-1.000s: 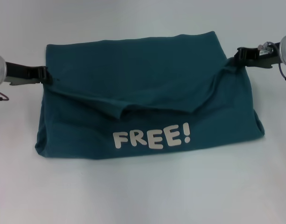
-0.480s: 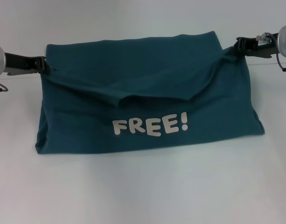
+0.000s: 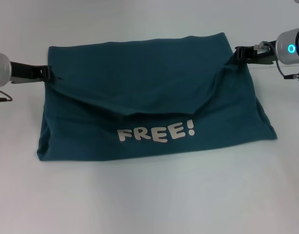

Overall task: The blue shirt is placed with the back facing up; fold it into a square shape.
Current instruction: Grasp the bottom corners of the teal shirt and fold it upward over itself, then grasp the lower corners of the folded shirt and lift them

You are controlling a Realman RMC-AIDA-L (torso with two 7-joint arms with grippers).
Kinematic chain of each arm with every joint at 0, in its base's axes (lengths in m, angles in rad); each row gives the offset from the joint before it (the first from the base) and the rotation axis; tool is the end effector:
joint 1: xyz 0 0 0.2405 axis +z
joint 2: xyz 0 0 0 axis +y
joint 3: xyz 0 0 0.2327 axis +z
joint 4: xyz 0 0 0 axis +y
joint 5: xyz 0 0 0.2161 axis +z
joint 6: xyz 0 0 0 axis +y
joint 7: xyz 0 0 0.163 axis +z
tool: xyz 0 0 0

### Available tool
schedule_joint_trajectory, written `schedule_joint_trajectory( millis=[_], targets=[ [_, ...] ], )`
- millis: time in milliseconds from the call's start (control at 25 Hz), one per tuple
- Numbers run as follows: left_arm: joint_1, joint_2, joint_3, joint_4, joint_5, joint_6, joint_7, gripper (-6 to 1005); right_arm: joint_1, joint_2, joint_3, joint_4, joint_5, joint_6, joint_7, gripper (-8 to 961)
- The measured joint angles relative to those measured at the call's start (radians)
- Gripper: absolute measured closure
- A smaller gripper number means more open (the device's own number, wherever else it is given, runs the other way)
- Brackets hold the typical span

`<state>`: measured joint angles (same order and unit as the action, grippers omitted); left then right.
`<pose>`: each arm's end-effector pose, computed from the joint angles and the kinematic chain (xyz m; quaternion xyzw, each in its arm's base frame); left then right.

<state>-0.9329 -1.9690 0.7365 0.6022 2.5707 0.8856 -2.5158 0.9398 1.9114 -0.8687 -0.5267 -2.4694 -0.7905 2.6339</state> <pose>-0.2196 0.4864 0.0464 -0.7773 -0.5089 -0.0815 0.3609 0.2223 0.4969 0.0536 -0.7468 0.5371 0.0998 0.3793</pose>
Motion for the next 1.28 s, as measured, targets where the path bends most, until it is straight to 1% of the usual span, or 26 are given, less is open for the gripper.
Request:
schedule_joint_trajectory(
  millis=[200, 360, 480, 560, 640, 680, 760, 840, 880, 1000, 1120, 1160, 1280],
  targets=[
    [0.001, -0.002, -0.003, -0.006, 0.0, 0.0, -0.018, 835, 0.001, -0.012, -0.012, 0.016, -0.012, -0.005, 0.005, 866],
    [0.013, -0.001, -0.013, 0.011, -0.002, 0.001, -0.053, 820, -0.008, -0.019, 0.002, 0.019, -0.025, -0.007, 0.018, 786],
    [0.042, -0.001, -0.005, 0.053, -0.001, 0.011, -0.116, 809, -0.02, -0.026, 0.013, 0.015, -0.022, -0.025, 0.023, 725],
    [0.07, -0.007, -0.008, 0.096, -0.006, 0.019, -0.14, 802, -0.024, -0.034, 0.022, 0.011, -0.021, -0.053, 0.023, 685],
    [0.104, -0.023, -0.018, 0.16, -0.024, 0.035, -0.149, 651, -0.031, -0.041, 0.049, 0.001, -0.017, -0.093, 0.02, 645],
    [0.119, -0.029, -0.022, 0.187, -0.035, 0.043, -0.15, 575, -0.036, -0.042, 0.066, -0.007, -0.012, -0.117, 0.015, 598],
    [0.175, -0.05, -0.028, 0.276, -0.096, 0.082, -0.148, 483, -0.06, -0.043, 0.109, -0.031, 0.022, -0.187, -0.014, 503],
    [0.225, -0.059, -0.029, 0.331, -0.165, 0.135, -0.141, 391, -0.096, -0.041, 0.151, -0.058, 0.099, -0.274, -0.074, 409],
    [0.241, -0.061, -0.029, 0.344, -0.188, 0.155, -0.139, 345, -0.117, -0.04, 0.168, -0.069, 0.153, -0.32, -0.111, 398],
    [0.296, -0.055, -0.039, 0.347, -0.276, 0.228, -0.142, 318, -0.194, -0.041, 0.213, -0.082, 0.346, -0.47, -0.222, 364],
    [0.336, -0.052, -0.086, 0.317, -0.343, 0.29, -0.14, 290, -0.267, -0.043, 0.231, -0.083, 0.476, -0.567, -0.281, 343],
    [0.34, -0.052, -0.091, 0.313, -0.349, 0.296, -0.14, 290, -0.289, -0.043, 0.232, -0.083, 0.505, -0.6, -0.295, 344],
    [0.38, -0.052, -0.115, 0.271, -0.393, 0.339, -0.127, 290, -0.327, -0.043, 0.232, -0.08, 0.525, -0.666, -0.323, 346]
  ],
)
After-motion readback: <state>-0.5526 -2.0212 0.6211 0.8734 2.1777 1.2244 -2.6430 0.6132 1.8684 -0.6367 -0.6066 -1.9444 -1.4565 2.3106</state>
